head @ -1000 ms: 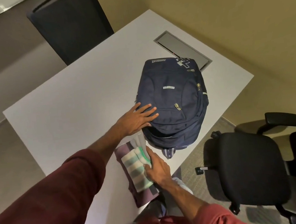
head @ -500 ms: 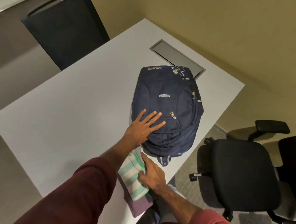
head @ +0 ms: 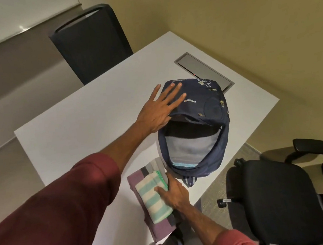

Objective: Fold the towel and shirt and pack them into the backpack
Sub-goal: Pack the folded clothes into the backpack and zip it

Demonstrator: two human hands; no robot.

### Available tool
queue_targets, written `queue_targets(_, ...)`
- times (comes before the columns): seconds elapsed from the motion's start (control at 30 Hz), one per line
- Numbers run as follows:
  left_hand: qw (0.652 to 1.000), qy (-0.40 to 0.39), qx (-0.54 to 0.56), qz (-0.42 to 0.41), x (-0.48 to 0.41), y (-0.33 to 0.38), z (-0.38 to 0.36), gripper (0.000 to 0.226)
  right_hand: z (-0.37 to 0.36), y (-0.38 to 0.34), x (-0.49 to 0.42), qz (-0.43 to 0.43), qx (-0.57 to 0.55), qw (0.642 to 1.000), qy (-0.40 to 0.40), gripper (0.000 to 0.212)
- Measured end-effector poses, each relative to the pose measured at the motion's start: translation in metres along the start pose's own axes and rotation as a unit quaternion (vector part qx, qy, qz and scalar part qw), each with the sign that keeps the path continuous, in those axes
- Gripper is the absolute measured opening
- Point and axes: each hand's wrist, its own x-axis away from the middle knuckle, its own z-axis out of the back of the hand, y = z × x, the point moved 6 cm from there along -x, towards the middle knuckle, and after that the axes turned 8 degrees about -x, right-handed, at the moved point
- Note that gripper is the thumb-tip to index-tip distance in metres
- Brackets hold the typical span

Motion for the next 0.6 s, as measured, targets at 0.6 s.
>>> queue_targets(0.6,0.974,-0.027,0.160,0.159,-0.048,-0.055,0.018,0.097,0.006,-0.024,0.028,0.133,0.062,0.988,0.041,0.065)
